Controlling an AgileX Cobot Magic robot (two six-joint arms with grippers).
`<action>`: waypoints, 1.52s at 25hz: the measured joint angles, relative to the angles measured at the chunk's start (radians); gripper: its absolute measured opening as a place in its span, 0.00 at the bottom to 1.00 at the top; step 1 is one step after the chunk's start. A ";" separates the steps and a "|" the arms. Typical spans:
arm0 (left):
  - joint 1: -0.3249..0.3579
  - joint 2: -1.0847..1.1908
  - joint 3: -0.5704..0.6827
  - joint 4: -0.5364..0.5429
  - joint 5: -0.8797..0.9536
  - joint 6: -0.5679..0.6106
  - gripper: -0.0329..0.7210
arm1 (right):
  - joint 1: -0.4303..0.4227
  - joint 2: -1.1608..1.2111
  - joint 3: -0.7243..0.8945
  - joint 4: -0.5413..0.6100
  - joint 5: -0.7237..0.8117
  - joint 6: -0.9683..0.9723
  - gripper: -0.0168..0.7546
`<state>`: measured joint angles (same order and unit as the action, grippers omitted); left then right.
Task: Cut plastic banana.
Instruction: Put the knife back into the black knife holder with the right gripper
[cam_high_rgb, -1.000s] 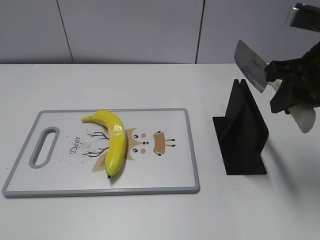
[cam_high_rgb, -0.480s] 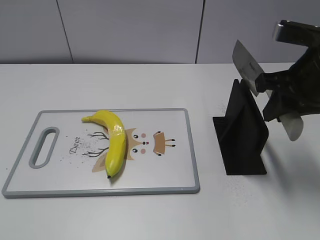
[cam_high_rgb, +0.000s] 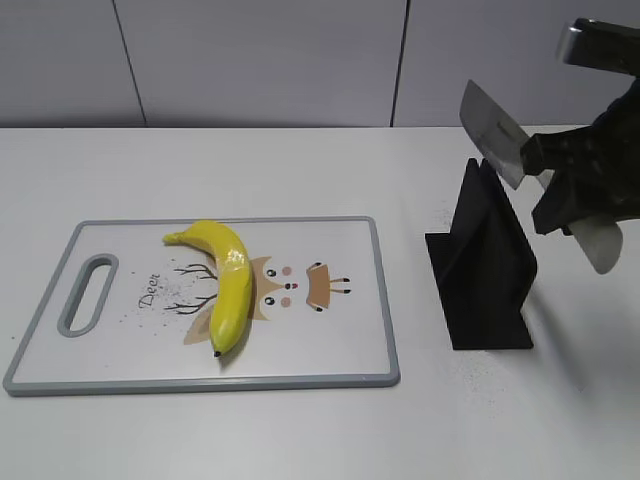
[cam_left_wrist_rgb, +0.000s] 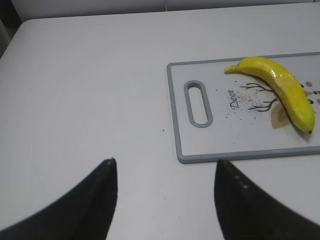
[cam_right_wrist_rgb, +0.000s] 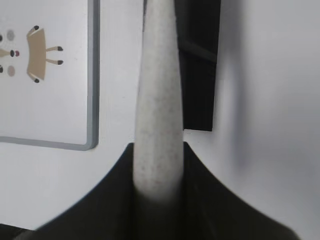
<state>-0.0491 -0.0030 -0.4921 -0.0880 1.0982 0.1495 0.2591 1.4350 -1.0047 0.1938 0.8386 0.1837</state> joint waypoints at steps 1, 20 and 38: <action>0.000 0.000 0.000 0.000 0.000 0.000 0.83 | 0.011 0.000 0.000 0.000 0.000 -0.001 0.23; 0.000 0.000 0.000 0.000 0.000 -0.001 0.83 | 0.034 0.029 0.000 -0.055 0.016 0.044 0.23; 0.000 0.000 0.000 0.000 0.000 -0.001 0.83 | 0.034 0.128 0.000 0.064 0.132 -0.042 0.82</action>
<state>-0.0491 -0.0030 -0.4921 -0.0880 1.0982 0.1487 0.2933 1.5626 -1.0047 0.2582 0.9703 0.1419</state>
